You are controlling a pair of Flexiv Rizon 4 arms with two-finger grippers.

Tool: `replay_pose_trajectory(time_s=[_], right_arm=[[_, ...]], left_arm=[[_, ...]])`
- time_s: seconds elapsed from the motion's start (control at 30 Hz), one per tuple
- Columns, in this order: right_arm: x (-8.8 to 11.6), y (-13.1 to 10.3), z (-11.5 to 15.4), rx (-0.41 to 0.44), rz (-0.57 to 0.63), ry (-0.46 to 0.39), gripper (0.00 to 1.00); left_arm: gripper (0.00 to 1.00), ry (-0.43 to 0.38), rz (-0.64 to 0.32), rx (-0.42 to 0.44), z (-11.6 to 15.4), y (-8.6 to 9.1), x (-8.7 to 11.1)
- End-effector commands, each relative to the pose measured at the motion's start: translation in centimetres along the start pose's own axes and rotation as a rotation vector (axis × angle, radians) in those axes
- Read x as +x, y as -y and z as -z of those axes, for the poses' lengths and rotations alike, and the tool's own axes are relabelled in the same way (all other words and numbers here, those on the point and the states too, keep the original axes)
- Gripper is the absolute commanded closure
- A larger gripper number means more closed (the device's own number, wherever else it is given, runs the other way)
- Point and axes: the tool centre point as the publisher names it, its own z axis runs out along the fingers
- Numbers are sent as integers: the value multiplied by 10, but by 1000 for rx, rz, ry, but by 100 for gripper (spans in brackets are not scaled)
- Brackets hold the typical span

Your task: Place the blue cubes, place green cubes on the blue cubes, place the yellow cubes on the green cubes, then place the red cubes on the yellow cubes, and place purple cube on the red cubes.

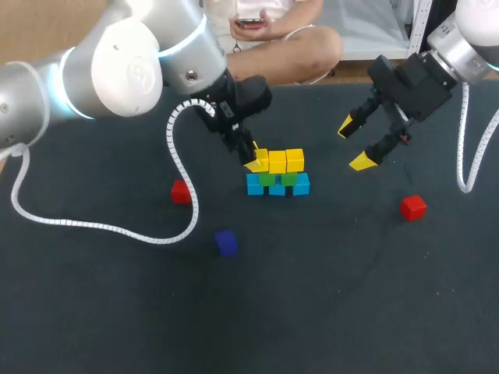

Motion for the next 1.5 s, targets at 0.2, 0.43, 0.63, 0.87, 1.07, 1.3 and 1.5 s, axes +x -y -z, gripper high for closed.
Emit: replay_pose_trajectory(time_s=[0.2,0.43,0.63,0.87,1.07,1.3,1.5], right_arm=[[0,0,0,0,1,2,0],[0,0,0,0,1,2,0],[0,0,0,0,1,2,0],[0,0,0,0,1,2,0],[0,0,0,0,1,2,0],[0,0,0,0,1,2,0],[0,0,0,0,1,2,0]], left_arm=[[100,-1,-4,5,0,-1,-1],[100,-1,0,11,-2,-2,1],[100,-3,-2,12,-2,-3,1],[100,-1,-10,10,-1,-4,-1],[100,1,-10,11,-2,-3,-2],[100,-2,-4,15,-4,-2,-1],[100,-6,-7,14,-3,-3,-3]])
